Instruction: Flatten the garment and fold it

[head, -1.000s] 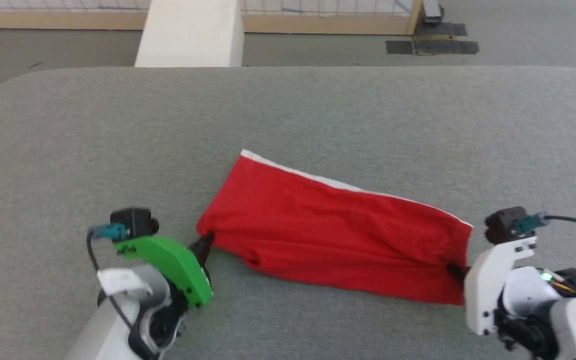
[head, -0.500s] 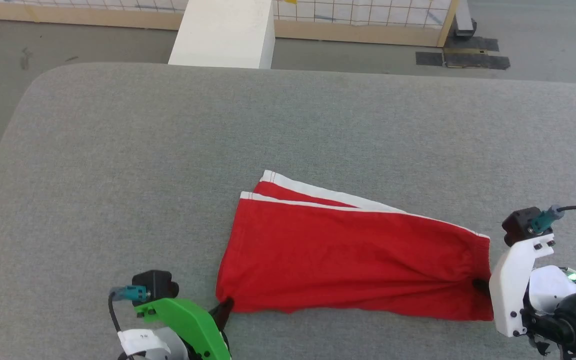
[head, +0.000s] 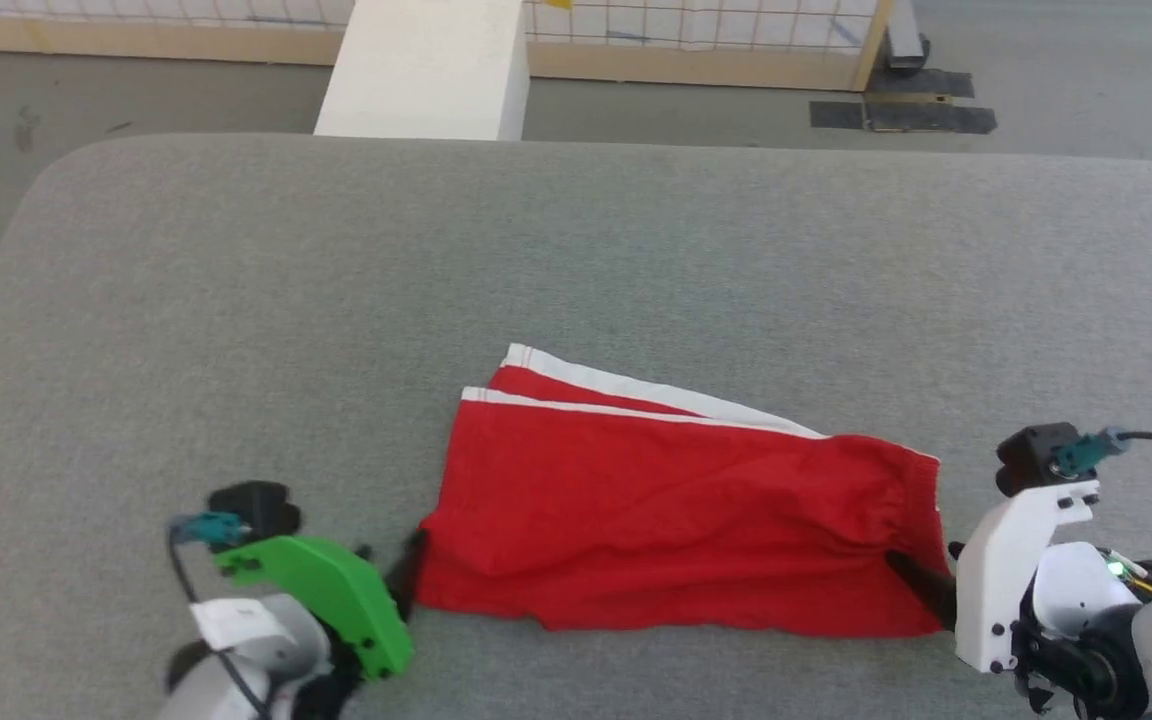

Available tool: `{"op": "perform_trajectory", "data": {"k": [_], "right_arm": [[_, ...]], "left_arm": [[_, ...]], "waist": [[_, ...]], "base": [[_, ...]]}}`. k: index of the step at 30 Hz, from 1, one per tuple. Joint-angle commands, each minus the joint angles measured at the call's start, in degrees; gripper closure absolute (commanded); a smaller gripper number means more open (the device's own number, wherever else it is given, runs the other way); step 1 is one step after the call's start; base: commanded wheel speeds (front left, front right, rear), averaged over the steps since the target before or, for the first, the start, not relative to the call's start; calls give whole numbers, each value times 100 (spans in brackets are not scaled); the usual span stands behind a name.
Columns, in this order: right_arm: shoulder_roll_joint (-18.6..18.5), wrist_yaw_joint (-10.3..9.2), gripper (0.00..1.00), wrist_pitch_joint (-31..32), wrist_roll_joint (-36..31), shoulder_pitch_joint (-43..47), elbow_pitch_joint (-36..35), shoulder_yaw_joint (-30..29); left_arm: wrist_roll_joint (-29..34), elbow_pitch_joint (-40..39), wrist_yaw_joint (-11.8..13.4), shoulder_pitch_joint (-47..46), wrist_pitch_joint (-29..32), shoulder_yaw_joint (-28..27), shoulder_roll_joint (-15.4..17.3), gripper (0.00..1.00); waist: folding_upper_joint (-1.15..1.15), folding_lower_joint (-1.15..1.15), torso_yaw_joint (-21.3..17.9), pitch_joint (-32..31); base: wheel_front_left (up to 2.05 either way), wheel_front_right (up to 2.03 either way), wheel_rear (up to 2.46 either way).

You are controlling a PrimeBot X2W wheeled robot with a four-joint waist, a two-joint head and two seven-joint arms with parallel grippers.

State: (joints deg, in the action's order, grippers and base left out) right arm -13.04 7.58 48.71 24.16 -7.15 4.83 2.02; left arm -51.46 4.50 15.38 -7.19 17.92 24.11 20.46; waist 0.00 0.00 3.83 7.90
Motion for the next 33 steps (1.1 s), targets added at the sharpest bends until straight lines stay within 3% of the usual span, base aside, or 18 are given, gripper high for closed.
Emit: {"op": "perform_trajectory", "data": {"k": [1,5,7,12,15,28,29,30,31,33], "right_arm": [[66,-9,0,-105,-30,125,-101,-84],[302,-9,0,-382,-97,364,-446,-345],[447,-9,0,-538,-214,479,-612,-501],[805,-9,0,-674,-489,663,-859,-740],[931,-9,0,-536,-745,514,-774,-785],[995,-9,0,-237,-1182,-431,609,-399],[991,-9,55,-226,-1158,-450,683,-385],[977,-9,63,-245,-1115,-478,742,-378],[952,-9,100,-278,-1080,-496,774,-382],[867,-9,100,-273,-969,-509,836,-441]], "left_arm": [[64,-90,120,-71,19,-92,140,0],[408,-454,486,-60,-271,-401,519,0],[789,-672,576,-110,-797,-550,686,0],[1681,-901,249,-176,-2418,-563,877,0],[2087,-722,134,-189,-3145,-532,771,0],[2653,-622,-257,-51,-3291,-1104,-36,0],[2691,-631,-291,-34,-3291,-1149,-71,0],[2716,-626,-330,-4,-3291,-1203,-119,0],[2739,-622,-364,15,-3291,-1240,-150,0],[2783,-619,-437,47,-3291,-1322,-225,0]], "waist": [[0,0,-76,-8],[0,0,-187,-35],[0,0,-230,-29],[0,0,-310,22],[0,0,-366,109],[0,0,-146,389],[0,0,-138,394],[0,0,-130,398],[0,0,-128,400],[0,0,-128,407]], "base": [[0,0,0],[0,0,0],[0,0,0],[0,0,0],[0,0,0],[0,0,0],[0,0,0],[0,0,0],[0,0,0],[0,0,0]]}}
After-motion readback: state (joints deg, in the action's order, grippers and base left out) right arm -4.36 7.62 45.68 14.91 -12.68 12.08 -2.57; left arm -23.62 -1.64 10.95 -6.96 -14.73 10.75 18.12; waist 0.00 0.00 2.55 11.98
